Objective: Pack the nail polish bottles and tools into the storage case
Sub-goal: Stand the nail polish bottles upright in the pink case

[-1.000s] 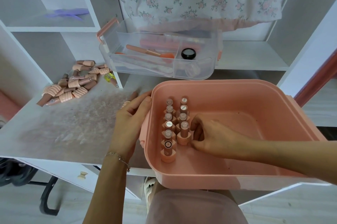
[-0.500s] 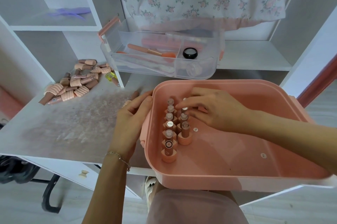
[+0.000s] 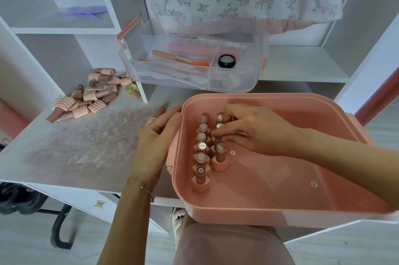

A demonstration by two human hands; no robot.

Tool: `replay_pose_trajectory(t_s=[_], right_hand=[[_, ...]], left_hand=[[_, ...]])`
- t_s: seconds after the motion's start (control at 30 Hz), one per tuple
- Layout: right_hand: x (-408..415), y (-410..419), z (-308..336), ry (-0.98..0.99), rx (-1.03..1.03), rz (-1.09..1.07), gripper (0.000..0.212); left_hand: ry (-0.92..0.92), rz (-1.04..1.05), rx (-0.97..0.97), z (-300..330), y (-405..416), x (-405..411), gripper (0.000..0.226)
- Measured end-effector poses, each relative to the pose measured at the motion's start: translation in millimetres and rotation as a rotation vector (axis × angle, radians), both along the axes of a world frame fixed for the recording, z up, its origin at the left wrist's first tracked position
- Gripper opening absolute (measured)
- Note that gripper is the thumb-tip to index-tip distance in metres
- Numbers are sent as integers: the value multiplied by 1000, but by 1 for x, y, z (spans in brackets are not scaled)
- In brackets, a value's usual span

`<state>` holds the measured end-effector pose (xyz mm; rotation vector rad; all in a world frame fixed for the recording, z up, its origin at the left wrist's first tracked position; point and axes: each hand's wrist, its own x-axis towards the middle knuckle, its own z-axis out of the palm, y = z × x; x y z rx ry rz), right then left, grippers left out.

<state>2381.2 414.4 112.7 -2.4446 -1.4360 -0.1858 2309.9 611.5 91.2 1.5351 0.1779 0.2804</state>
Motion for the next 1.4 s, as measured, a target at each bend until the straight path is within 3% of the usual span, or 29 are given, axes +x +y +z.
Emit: replay_pose_trajectory(t_s=[0.57, 0.77, 1.17, 1.4], right_hand=[[0, -3, 1, -8, -8, 3, 23], [6, 6, 15, 104, 76, -87, 23], [12, 41, 18, 102, -207, 28, 25], [16, 44, 20, 66, -246, 98, 24]], left_hand=[[8, 23, -26, 1, -1, 0, 17], [6, 28, -12, -1, 1, 1, 22], [-15, 11, 18, -1, 1, 1, 23], [-9, 5, 34, -2, 2, 2, 21]])
